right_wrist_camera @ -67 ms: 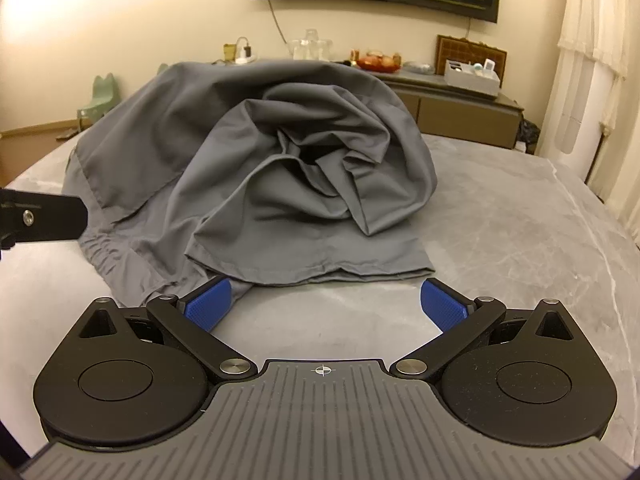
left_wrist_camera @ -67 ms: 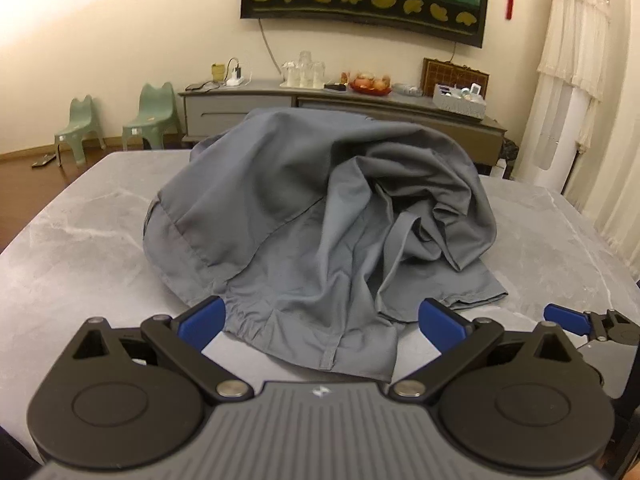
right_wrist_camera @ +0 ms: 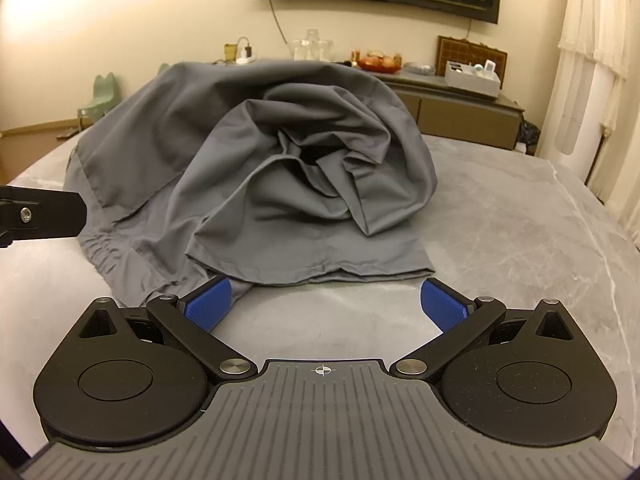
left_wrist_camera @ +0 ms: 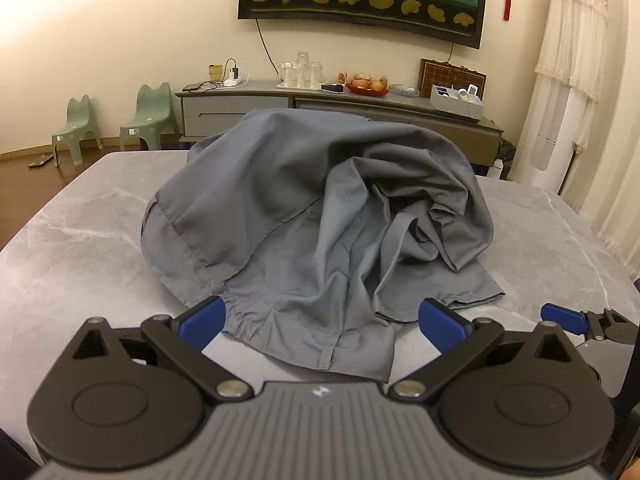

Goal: Fold clothes
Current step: 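Reach both grippers toward the hem of the crumpled grey shirt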

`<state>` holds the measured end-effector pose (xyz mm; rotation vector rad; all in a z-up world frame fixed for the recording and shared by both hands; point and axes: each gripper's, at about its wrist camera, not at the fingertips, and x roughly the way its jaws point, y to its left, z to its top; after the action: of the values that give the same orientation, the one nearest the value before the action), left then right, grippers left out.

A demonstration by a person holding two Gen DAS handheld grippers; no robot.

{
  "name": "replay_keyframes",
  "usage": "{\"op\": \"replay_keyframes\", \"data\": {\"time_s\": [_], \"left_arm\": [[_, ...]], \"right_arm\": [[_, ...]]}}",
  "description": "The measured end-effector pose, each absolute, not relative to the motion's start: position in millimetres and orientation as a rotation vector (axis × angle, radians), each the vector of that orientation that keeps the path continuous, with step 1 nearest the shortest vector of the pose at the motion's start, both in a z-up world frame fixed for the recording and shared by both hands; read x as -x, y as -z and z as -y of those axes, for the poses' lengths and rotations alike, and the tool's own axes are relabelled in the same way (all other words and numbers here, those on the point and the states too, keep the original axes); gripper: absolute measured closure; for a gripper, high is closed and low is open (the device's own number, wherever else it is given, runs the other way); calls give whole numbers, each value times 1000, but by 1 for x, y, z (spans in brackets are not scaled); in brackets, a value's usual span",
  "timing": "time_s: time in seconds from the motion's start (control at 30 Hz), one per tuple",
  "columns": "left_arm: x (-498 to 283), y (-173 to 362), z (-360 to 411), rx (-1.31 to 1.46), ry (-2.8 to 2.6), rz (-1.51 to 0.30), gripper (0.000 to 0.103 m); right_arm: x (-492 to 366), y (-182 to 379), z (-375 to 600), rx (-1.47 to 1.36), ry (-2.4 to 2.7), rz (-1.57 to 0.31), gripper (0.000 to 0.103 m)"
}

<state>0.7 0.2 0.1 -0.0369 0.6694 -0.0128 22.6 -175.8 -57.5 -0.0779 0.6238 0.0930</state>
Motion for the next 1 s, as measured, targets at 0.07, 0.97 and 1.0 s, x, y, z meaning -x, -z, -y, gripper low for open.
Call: {"op": "replay_keyframes", "data": {"time_s": [0.07, 0.97, 1.0], "left_arm": [[-1, 0, 0, 41, 11, -678, 0], [21, 18, 26, -108, 27, -626, 0], [22, 18, 25, -107, 34, -624, 0]], "right_arm": [[-23, 57, 176, 78, -92, -624, 0], [-17, 50, 176, 96, -118, -609, 0], [-17, 50, 176, 97, -121, -609, 0]]}}
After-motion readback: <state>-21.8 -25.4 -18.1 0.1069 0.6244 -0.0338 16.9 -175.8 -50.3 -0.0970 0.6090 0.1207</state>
